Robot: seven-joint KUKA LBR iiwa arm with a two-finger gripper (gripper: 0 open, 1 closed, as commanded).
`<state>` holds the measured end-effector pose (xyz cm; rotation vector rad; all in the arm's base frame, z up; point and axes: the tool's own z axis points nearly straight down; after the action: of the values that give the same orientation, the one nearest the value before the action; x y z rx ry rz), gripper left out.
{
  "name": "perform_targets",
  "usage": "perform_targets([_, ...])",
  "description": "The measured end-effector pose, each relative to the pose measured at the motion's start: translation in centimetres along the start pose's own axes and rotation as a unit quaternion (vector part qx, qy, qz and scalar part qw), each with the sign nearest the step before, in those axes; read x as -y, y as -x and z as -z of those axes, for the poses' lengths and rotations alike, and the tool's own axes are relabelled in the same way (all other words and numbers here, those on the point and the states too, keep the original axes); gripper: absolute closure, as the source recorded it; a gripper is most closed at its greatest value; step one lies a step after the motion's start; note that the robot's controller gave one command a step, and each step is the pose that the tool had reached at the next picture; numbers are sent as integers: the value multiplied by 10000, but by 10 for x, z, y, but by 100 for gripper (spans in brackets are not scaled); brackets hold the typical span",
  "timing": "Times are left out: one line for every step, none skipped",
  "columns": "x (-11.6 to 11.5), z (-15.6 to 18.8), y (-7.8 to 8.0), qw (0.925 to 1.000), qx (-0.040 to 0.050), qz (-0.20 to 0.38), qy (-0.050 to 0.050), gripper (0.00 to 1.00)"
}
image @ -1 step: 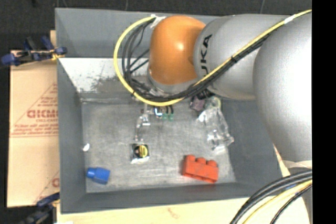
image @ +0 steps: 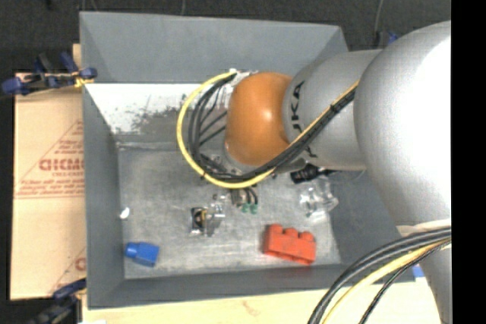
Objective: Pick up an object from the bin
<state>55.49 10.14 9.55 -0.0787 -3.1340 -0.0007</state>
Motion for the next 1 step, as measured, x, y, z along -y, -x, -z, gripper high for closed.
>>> perform_targets([-2,4,3,10000,42,38,13,100])
